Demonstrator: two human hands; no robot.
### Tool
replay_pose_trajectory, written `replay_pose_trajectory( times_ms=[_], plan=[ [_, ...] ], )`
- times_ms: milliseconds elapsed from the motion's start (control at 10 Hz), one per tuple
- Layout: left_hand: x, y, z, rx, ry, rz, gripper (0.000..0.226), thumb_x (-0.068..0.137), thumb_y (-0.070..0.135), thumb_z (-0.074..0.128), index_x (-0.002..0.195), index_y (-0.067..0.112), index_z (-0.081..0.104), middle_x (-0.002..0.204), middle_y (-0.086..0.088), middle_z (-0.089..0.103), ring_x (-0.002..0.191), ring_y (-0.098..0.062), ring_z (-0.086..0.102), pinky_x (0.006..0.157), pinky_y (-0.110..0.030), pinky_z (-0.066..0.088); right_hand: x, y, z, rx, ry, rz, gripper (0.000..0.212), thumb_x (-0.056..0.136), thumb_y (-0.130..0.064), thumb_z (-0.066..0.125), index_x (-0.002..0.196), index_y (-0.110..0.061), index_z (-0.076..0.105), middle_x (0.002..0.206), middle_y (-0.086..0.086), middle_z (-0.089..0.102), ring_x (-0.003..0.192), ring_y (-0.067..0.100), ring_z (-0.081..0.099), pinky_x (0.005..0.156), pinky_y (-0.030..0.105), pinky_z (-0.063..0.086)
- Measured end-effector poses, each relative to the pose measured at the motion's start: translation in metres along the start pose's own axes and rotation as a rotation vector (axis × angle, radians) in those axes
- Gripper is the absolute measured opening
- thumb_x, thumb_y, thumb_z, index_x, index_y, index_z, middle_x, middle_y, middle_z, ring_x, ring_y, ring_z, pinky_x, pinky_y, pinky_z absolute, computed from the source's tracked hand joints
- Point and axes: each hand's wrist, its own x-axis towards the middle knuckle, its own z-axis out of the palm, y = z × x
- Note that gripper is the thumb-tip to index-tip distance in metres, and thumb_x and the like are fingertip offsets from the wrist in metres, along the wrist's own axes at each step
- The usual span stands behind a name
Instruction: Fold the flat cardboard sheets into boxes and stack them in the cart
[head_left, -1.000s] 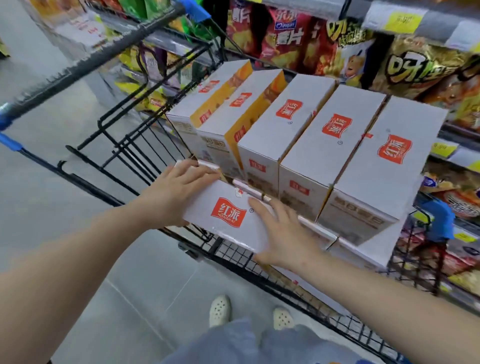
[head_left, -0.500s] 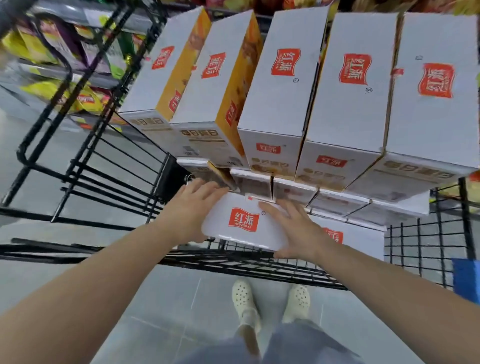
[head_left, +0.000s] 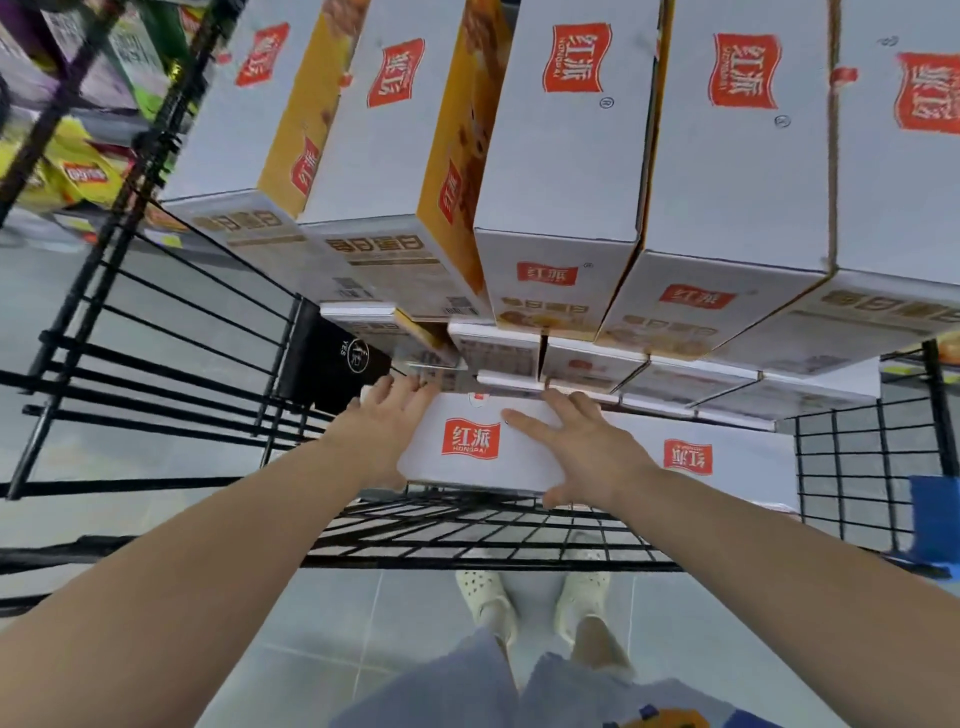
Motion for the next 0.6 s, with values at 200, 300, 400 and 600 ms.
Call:
replay_pose_trajectory(
  times_ms=[200, 300, 400, 600],
  plan=[
    [0.002, 0.005, -0.007, -0.175, -0.122, 0.036, 0.099, 0.08, 0.013, 0.066, 0.144, 0.015, -0.01, 0.153, -0.009, -0.013, 0.141, -0.031, -0.012, 0.114, -0.043, 0.011, 0.005, 0.012, -0.002, -0.011, -0.047, -0.081, 0.074, 0.088, -0.027, 0.058, 0.146, -0.03, 0.011, 0.156, 0.0, -0.007, 0.144, 0.023, -0.007, 0.118, 0.038, 0.011],
    [0.005, 0.007, -0.005, -0.172, -0.159, 0.046, 0.088, 0.086, 0.008, 0.057, 0.144, 0.014, -0.008, 0.153, -0.011, -0.017, 0.141, -0.032, -0.014, 0.115, -0.041, 0.009, 0.002, 0.013, 0.0, 0.003, -0.062, -0.082, 0.067, 0.093, -0.021, 0.051, 0.146, -0.028, 0.011, 0.157, -0.001, -0.005, 0.144, 0.02, -0.004, 0.118, 0.034, 0.008],
    [0.006, 0.007, -0.011, -0.18, -0.194, 0.056, 0.075, 0.091, 0.008, 0.048, 0.145, 0.01, -0.005, 0.153, -0.014, -0.012, 0.142, -0.031, -0.007, 0.116, -0.038, 0.011, 0.001, 0.008, -0.004, -0.018, -0.1, -0.055, 0.06, 0.096, -0.023, 0.043, 0.146, -0.027, 0.011, 0.157, 0.0, -0.004, 0.145, 0.021, -0.001, 0.118, 0.04, 0.011],
    [0.001, 0.007, -0.025, -0.261, -0.075, 0.035, 0.05, 0.094, 0.02, 0.044, 0.141, 0.017, 0.028, 0.146, -0.006, 0.034, 0.131, -0.022, 0.036, 0.106, -0.034, 0.034, -0.012, 0.005, -0.02, 0.166, 0.027, -0.014, 0.049, 0.096, -0.025, 0.042, 0.143, -0.021, 0.027, 0.152, -0.002, 0.024, 0.137, 0.016, 0.028, 0.109, 0.025, 0.023]
  ],
)
